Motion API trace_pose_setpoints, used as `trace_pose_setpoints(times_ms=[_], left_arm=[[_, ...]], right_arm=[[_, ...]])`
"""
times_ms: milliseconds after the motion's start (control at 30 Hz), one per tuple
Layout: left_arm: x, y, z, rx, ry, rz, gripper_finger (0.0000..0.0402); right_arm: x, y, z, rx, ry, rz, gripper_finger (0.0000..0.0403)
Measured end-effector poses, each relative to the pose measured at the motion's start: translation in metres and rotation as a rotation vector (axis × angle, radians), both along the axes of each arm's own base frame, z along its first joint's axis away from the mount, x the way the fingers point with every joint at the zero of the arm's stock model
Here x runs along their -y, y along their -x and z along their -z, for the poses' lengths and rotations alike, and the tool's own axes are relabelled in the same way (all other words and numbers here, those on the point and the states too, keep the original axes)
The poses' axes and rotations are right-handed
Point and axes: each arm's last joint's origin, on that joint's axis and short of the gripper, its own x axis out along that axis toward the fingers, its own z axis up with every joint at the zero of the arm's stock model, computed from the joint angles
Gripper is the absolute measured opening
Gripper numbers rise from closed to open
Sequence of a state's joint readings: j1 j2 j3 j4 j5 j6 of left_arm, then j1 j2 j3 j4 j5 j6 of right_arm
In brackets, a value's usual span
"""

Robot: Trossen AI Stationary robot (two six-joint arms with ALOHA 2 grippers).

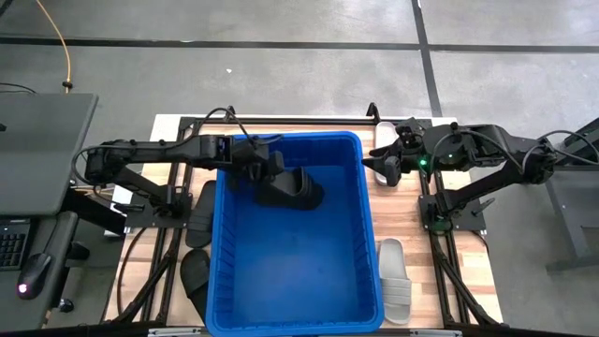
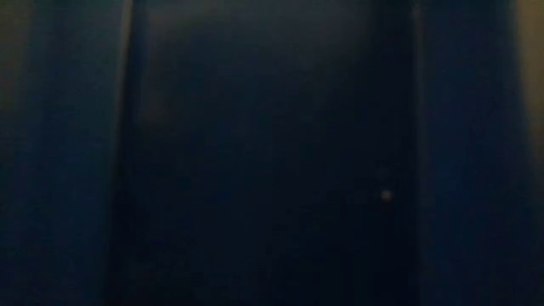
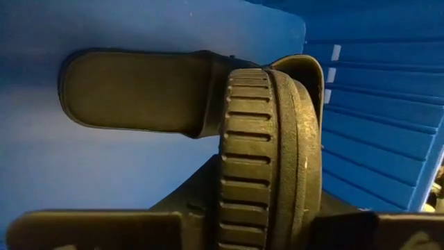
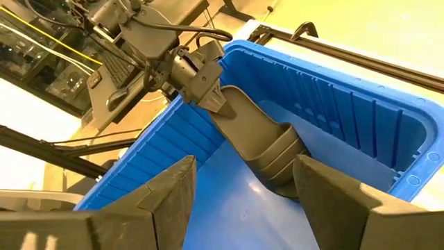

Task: Pick and place slides into bin
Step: Put the right black slide in the bin

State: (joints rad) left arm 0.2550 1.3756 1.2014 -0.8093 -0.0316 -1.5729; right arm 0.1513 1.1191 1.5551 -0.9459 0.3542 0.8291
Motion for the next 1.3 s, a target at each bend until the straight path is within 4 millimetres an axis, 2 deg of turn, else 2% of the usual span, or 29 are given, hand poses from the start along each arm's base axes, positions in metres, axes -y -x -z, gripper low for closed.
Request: trace_pose_setpoints(times_ms=[300,667,833,1033,1300], left_arm=[[0.001,0.001,0.002,-0.019,0.027,0.011,0.0141],[0.003,0.009,0.007,-0.124,0.044,0.034,0.0254],[0.003,0.01,0.008,-0.134,0.031,0.048,0.0285],[0.004,0.01,0.008,-0.139,0.029,0.107,0.0277],[0.003,0.008,0.007,-0.115,0.011,0.11,0.0209]], right_arm=[[0.0,0.0,0.0,0.0,-0.002,-0.004,0.0232],[0.0,0.0,0.0,0.0,-0.002,-0.002,0.0232],[0.0,0.0,0.0,0.001,0.002,0.003,0.0232],[0.0,0.0,0.0,-0.004,0.027,0.003,0.0232],[0.0,0.0,0.0,-0.005,0.027,-0.001,0.0232]])
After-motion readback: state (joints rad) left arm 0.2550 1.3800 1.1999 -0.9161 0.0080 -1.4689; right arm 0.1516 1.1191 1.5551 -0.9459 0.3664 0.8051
